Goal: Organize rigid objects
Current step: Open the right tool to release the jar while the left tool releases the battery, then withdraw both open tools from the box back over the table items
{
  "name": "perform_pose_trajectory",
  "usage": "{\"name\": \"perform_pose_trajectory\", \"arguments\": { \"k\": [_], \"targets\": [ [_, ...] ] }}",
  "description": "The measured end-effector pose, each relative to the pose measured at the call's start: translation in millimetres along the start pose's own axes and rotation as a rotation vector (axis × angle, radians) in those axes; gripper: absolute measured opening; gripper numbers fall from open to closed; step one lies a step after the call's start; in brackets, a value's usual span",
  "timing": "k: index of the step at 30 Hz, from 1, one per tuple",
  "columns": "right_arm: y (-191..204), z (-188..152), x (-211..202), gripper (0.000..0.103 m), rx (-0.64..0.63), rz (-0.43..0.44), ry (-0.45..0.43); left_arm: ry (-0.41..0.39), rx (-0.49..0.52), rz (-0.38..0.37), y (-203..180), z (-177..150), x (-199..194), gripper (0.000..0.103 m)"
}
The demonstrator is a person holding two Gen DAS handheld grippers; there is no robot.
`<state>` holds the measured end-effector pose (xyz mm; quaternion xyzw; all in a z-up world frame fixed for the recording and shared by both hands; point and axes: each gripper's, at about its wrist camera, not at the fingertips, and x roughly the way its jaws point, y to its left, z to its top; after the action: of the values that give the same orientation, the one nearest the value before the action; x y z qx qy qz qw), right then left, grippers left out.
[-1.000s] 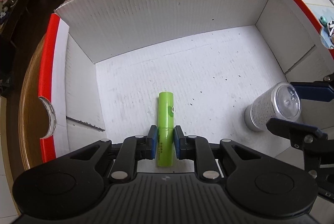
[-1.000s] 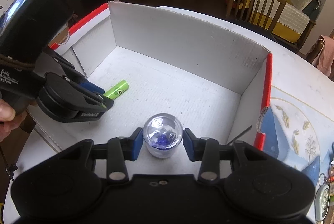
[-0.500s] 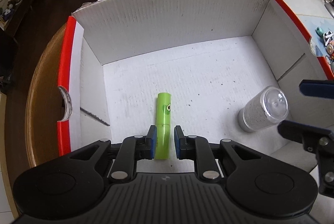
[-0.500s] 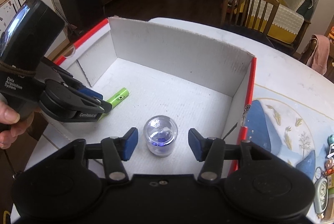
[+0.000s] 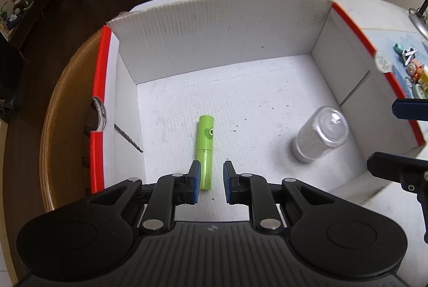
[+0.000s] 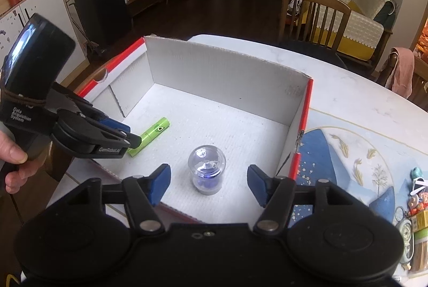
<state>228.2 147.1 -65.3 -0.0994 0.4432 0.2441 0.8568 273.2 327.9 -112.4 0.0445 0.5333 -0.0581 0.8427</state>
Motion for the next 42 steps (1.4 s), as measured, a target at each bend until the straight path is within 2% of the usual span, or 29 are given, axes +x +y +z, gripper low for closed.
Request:
{"name": "perform_pose_trajectory", "arguments": {
  "k": [7,11,22,26,35,36,37,39,40,42],
  "targets": [
    [-4.7,-8.9,-19.8,0.064,0.026,0.009,-0.027,-0.091,0.012,-0.005,-15.0,-9.9,-35.4,0.017],
    [-9.7,-14.5,-33.8,0.069,0.043,0.012,-0.054,-0.138,0.021,-0.007,-27.9,-15.3,-55.8,0.017],
    [-30.6,-32.2,-71.4,0.077,0.071,0.026,-0.126,-0.212,0.025,-0.039,-68.2,-25.5,-89.6,0.017],
    [-44.2,-41.0,-88.6,0.082,0.084,0.034,-0.159,-0.240,0.011,-0.040,-89.6,-27.4,-99.6,0.017],
    [-85.2,-69.3,-123.5,0.086,0.098,0.045,-0.222,-0.289,-0.002,-0.054,-154.2,-26.5,-112.2,0.019],
    [-90.6,-73.5,-126.5,0.086,0.100,0.044,-0.227,-0.293,-0.002,-0.055,-162.0,-25.8,-112.2,0.021],
    [-97.2,-77.7,-129.6,0.086,0.103,0.042,-0.230,-0.296,-0.002,-0.057,-170.3,-25.1,-112.0,0.029],
    [-112.2,-86.8,-134.6,0.086,0.115,0.034,-0.231,-0.307,-0.004,-0.061,-186.7,-24.2,-112.0,0.059],
    [-121.2,-91.8,-136.9,0.086,0.124,0.029,-0.231,-0.317,-0.003,-0.063,-194.3,-23.9,-112.6,0.081],
    [-135.7,-100.3,-141.0,0.086,0.137,0.023,-0.229,-0.338,0.006,-0.061,-211.2,-23.3,-113.8,0.085]
  ]
}}
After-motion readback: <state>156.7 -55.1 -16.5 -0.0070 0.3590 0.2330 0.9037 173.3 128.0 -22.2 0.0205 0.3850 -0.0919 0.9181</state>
